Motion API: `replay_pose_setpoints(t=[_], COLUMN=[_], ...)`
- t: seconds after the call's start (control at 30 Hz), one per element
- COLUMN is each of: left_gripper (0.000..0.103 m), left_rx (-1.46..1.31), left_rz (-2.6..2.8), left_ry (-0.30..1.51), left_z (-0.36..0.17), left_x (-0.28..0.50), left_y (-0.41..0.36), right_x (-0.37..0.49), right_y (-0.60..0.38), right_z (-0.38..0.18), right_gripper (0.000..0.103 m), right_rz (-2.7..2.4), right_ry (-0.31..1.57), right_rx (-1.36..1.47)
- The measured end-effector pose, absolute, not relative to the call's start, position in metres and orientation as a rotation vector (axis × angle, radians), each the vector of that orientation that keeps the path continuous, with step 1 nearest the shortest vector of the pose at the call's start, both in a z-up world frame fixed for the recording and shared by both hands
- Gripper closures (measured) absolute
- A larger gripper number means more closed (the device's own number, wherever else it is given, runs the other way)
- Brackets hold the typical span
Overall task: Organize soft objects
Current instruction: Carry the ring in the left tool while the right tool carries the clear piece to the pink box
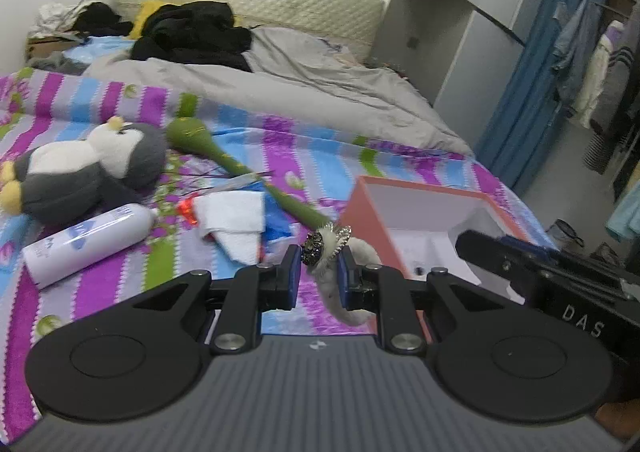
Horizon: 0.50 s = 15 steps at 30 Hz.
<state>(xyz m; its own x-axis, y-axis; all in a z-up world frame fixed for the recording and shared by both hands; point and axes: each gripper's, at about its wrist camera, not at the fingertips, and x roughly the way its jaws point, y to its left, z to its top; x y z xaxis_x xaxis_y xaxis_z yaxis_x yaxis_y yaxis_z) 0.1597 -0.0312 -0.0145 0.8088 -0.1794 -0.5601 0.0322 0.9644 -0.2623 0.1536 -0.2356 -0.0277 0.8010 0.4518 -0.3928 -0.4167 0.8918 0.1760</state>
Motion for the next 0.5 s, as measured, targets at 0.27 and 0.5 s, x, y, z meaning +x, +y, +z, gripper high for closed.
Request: replay_pose_setpoints(t=[0.27,0.5], left_gripper=[0.081,0.081], left_rx=[-0.216,-0.173], left_rz=[-0.206,-0.283], left_ry=[0.62,0.671], left_z=[0.007,-0.001], left_x=[0.186,0.223], left_y=[-0.079,-0.131], right_x=[0.16,0.179], right_y=[-0.269,-0.309], right_z=[-0.007,-0.013], right_gripper=[0.078,0.078], right_rz=[0.412,0.328], right_ry=[0.426,0.454], right_rx=[0.102,0.13])
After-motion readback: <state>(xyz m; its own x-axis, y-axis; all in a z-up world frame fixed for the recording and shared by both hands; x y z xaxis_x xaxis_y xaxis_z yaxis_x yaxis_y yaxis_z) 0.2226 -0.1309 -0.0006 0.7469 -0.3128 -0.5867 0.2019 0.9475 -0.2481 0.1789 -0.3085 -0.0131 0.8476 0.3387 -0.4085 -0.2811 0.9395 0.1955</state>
